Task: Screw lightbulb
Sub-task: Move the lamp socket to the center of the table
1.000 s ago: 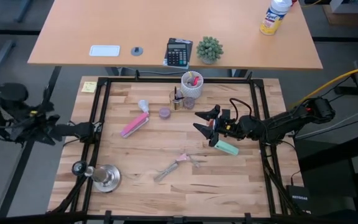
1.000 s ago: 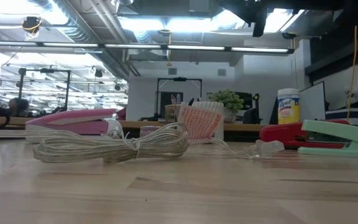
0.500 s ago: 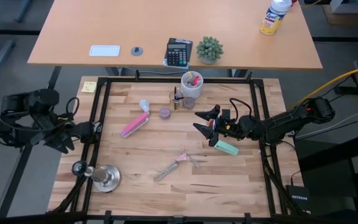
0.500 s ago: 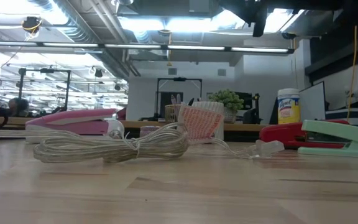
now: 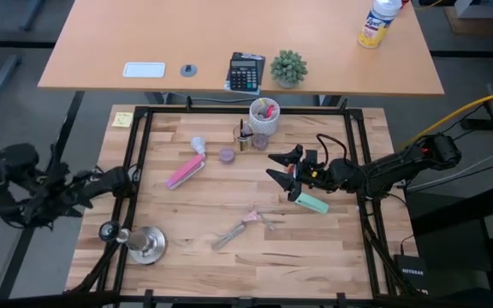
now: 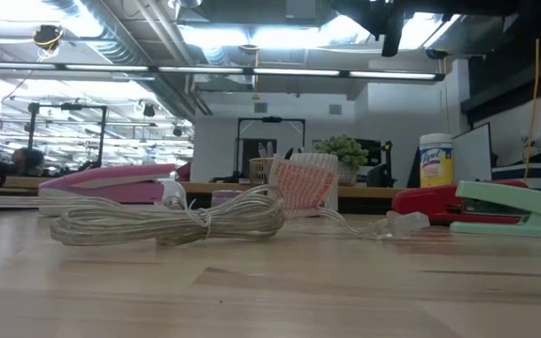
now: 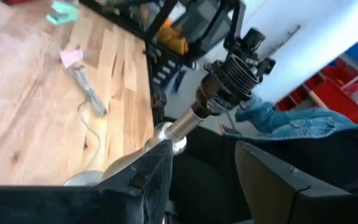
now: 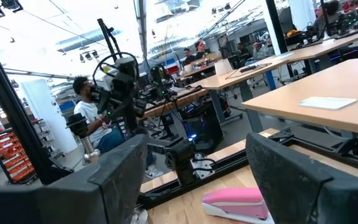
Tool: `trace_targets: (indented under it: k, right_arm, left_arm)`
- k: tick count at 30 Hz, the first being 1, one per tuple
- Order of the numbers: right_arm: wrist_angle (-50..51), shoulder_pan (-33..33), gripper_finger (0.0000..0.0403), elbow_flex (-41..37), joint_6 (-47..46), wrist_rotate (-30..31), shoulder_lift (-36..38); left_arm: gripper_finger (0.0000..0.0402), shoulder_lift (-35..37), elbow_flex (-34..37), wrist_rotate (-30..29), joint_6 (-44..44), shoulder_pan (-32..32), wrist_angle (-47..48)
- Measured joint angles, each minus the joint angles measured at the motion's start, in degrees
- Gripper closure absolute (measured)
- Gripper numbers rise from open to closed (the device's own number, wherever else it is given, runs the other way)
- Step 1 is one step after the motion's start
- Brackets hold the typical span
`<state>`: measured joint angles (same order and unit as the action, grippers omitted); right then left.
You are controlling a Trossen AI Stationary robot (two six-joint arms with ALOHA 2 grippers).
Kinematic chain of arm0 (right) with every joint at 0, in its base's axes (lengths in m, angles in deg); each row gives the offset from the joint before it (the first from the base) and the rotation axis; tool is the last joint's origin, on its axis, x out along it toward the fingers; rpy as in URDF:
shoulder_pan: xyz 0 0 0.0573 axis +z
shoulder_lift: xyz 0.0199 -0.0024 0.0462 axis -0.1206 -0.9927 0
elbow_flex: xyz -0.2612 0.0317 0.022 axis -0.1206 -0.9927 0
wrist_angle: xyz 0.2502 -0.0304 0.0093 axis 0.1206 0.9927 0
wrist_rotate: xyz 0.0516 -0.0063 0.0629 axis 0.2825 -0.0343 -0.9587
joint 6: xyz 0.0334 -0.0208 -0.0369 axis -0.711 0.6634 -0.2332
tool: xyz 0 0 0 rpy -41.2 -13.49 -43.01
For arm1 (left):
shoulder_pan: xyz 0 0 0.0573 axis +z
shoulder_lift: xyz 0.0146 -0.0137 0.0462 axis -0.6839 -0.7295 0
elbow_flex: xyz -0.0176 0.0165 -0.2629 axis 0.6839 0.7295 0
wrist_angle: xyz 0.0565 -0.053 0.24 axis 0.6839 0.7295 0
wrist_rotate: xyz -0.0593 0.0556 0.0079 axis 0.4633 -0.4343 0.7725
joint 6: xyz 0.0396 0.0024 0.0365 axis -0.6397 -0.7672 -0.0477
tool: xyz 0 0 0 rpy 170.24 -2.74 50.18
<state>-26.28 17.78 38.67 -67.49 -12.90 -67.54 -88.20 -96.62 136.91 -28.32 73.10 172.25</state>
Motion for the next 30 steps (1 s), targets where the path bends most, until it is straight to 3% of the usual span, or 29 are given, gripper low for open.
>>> trace_targets:
  k: [6, 14, 20, 25, 30]
  right_arm:
    - [1.04, 0.00, 0.0123, 0.00, 0.02, 0.00, -0.01]
    - [9.20, 0.00, 0.0123, 0.00, 0.04, -0.02, 0.01]
    - [18.53, 0.00, 0.0123, 0.00, 0.09, -0.02, 0.01]
    - [26.25, 0.00, 0.0123, 0.00, 0.11, -0.04, 0.01]
    - [32.38, 0.00, 0.0123, 0.00, 0.09, -0.04, 0.01]
  left_arm:
    - [0.0234, 2.00, -0.03, -3.96, 0.63, 0.54, -0.36]
    - [0.0234, 2.00, 0.14, -19.68, -0.46, 0.53, -5.80]
    - [0.0234, 1.98, 0.27, -29.89, -6.48, 0.55, -14.22]
    - [0.0234, 1.98, 0.27, -35.40, -7.54, 0.55, -20.88]
    - [0.0234, 1.98, 0.27, -35.80, -7.45, 0.42, -19.58]
